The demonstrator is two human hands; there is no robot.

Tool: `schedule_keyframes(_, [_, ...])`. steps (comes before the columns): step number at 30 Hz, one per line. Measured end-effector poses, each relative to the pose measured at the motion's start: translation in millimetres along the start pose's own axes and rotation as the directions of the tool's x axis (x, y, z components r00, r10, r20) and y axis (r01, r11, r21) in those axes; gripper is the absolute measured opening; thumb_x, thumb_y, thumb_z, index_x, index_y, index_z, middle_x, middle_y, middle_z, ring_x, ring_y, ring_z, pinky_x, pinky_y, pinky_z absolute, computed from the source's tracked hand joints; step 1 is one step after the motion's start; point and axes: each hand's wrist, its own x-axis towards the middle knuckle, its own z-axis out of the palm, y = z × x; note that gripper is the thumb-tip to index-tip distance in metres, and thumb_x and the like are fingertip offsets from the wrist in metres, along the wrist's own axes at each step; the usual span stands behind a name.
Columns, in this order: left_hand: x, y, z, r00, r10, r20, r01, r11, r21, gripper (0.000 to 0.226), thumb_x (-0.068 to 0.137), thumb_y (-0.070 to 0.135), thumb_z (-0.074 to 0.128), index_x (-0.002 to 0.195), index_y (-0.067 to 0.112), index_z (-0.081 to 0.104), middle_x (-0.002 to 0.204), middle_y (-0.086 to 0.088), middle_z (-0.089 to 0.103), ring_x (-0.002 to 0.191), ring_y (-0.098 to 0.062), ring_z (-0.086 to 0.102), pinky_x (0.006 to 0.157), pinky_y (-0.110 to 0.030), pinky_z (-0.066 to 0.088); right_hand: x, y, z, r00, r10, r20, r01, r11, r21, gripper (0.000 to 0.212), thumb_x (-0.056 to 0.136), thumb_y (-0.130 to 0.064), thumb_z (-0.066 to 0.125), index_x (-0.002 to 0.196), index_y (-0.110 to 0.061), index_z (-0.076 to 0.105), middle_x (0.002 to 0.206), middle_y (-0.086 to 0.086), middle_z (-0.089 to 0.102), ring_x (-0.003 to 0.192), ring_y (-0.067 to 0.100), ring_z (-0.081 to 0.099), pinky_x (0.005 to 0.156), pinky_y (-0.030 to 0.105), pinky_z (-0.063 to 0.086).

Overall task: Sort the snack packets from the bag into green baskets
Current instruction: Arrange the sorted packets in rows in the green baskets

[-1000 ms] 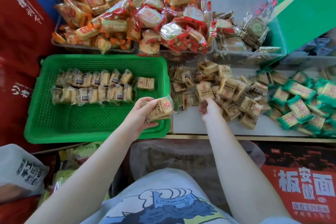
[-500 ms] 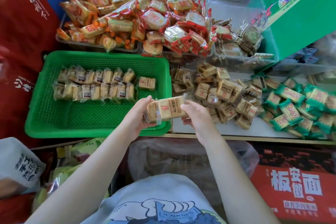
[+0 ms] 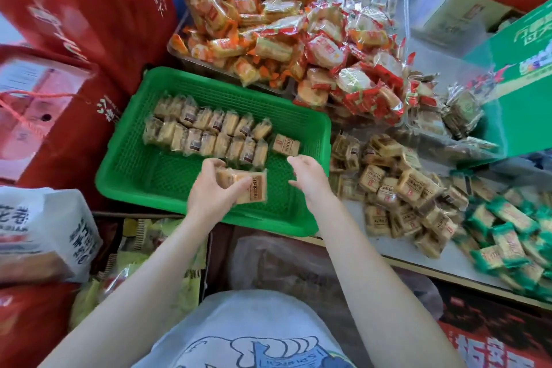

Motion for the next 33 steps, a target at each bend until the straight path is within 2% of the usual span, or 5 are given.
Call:
schedule_keyframes(7, [19, -15, -7, 0.989, 0.146, 0.007, -0.140, 0.933, 0.332, 0.081, 0.079, 0.068, 0.068, 0.141, 0.024, 0.039, 0.123, 0.004, 0.055, 0.105, -0.017, 0.058, 0.076, -0.038, 0.055, 59, -10, 36, 0.981, 0.129, -0.142, -0.134, 0.991, -0.026, 0.076, 0.102, -0.028, 0.054, 0.160, -0.009, 0.009, 0.165, 0.011, 0.022, 0.148, 0.031, 0.030, 0.115, 0.040, 0.030])
schedule_keyframes(16, [17, -19, -2, 0.971, 0.237, -0.034, -0.212, 0.917, 0.339, 0.079, 0.081, 0.065, 0.068, 0.141, 0.022, 0.041, 0.135, 0.003, 0.051, 0.116, -0.017, 0.054, 0.075, -0.033, 0.052, 87, -9, 45, 0.953, 0.243, -0.183, -0.242, 0.970, 0.028, 0.050, 0.101, -0.021, 0.049, 0.145, 0.001, 0.038, 0.137, 0.015, 0.053, 0.109, 0.030, 0.054, 0.100, 0.040, 0.047])
schedule_keyframes(22, [18, -19, -2, 0.971, 0.235, -0.032, -0.210, 0.915, 0.345, 0.079, 0.081, 0.065, 0.067, 0.141, 0.022, 0.040, 0.135, 0.002, 0.051, 0.115, -0.017, 0.055, 0.075, -0.033, 0.052, 95, -15, 53, 0.929, 0.301, -0.215, -0.296, 0.954, 0.055, 0.040, 0.104, -0.026, 0.046, 0.137, -0.003, 0.044, 0.129, 0.013, 0.056, 0.114, 0.030, 0.057, 0.105, 0.047, 0.049])
schedule_keyframes(29, [20, -21, -1, 0.975, 0.224, -0.003, -0.207, 0.905, 0.373, 0.079, 0.079, 0.069, 0.064, 0.140, 0.024, 0.040, 0.131, 0.003, 0.053, 0.110, -0.015, 0.056, 0.068, -0.029, 0.047, 98, -22, 46, 0.923, 0.191, -0.334, -0.172, 0.981, 0.089, 0.067, 0.091, -0.016, 0.068, 0.147, -0.006, 0.033, 0.140, 0.015, 0.050, 0.122, 0.032, 0.054, 0.100, 0.040, 0.046])
schedule_keyframes(33, [21, -21, -1, 0.977, 0.215, 0.001, -0.198, 0.902, 0.384, 0.079, 0.079, 0.071, 0.063, 0.138, 0.025, 0.039, 0.129, 0.004, 0.053, 0.107, -0.015, 0.056, 0.067, -0.030, 0.048, 100, -33, 52, 0.969, 0.080, -0.232, -0.087, 0.996, -0.020, 0.036, 0.093, -0.020, 0.067, 0.126, -0.010, 0.055, 0.119, 0.009, 0.061, 0.108, 0.026, 0.058, 0.093, 0.036, 0.047])
